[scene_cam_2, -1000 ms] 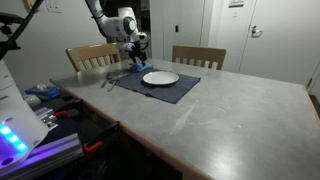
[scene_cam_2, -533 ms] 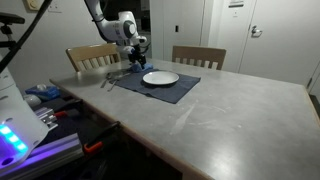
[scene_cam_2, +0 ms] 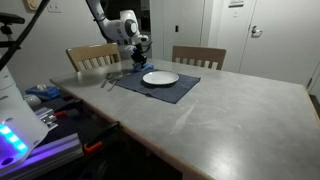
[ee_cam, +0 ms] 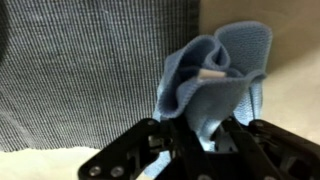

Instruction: Use the blue cloth to wipe the plate

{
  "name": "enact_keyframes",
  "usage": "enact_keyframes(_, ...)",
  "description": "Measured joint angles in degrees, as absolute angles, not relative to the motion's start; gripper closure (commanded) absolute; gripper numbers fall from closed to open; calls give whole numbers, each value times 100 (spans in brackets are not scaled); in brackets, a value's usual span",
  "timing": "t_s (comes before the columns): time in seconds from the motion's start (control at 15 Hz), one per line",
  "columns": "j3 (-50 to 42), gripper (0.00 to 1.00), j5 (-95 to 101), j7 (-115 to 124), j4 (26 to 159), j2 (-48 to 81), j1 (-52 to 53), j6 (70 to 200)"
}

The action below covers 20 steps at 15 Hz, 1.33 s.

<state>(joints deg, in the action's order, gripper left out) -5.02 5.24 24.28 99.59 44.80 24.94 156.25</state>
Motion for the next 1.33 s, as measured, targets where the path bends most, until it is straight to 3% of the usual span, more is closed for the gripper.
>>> enact_keyframes(0.07,-555,95,541,2428,9955,4476,2529,15587)
enact_keyframes(0.2,-661,100,630,2428,9913,4476,2602,15433)
enact_keyframes(0.53,-767,97,775,2428,9809,4441,2621,14987)
enact_keyframes(1.33,-35,97,267,2175,9755,4050,1941,14696)
